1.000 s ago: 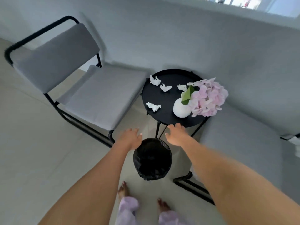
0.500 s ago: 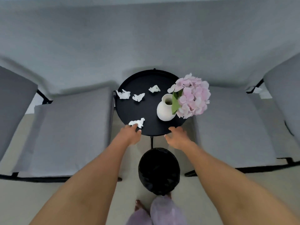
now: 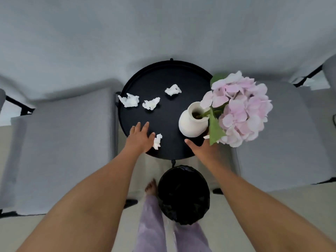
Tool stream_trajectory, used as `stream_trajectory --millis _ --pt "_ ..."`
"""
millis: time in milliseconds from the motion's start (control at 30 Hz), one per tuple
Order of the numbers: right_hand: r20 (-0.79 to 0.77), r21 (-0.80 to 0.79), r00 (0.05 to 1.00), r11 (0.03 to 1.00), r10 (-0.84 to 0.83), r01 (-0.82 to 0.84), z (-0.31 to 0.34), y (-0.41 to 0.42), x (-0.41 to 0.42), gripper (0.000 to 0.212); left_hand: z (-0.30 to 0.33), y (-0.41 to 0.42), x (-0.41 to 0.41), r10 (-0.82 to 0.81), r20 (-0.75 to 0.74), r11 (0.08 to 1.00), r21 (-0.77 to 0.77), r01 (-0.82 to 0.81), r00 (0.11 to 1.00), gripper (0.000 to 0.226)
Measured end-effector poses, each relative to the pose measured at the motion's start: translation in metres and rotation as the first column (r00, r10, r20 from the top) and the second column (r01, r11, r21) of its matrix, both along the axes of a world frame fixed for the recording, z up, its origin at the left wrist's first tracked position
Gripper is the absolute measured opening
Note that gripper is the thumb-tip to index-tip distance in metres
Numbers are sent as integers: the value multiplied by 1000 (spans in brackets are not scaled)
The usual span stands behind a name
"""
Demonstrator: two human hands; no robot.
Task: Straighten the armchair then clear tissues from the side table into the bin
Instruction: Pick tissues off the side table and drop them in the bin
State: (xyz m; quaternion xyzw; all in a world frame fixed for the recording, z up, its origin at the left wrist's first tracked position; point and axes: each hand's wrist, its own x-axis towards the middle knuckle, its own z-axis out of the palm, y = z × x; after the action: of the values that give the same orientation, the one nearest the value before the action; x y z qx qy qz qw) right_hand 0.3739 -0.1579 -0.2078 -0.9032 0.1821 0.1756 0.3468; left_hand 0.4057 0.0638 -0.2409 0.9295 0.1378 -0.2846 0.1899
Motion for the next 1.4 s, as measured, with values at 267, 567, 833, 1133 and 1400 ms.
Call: stream_trajectory --millis 267,567,833,1133,1400 --pt "124 114 985 988 -119 105 -11 11 17 96 -31 -1 25 35 34 999 11 -35 999 67" --pt "108 220 983 968 -150 123 -16 15 32 93 -40 -1 26 94 -13 994 61 -93 995 71" --pt "168 205 977 974 -131 96 -7 18 46 85 -39 -4 26 98 -20 992 76 -96 995 72" --pt "180 257 974 962 -138 89 -8 45 117 90 -42 -6 26 124 -39 990 66 -121 992 73" --pt "215 311 957 943 -194 122 10 68 203 75 -46 -6 24 124 3 990 72 -124 992 72"
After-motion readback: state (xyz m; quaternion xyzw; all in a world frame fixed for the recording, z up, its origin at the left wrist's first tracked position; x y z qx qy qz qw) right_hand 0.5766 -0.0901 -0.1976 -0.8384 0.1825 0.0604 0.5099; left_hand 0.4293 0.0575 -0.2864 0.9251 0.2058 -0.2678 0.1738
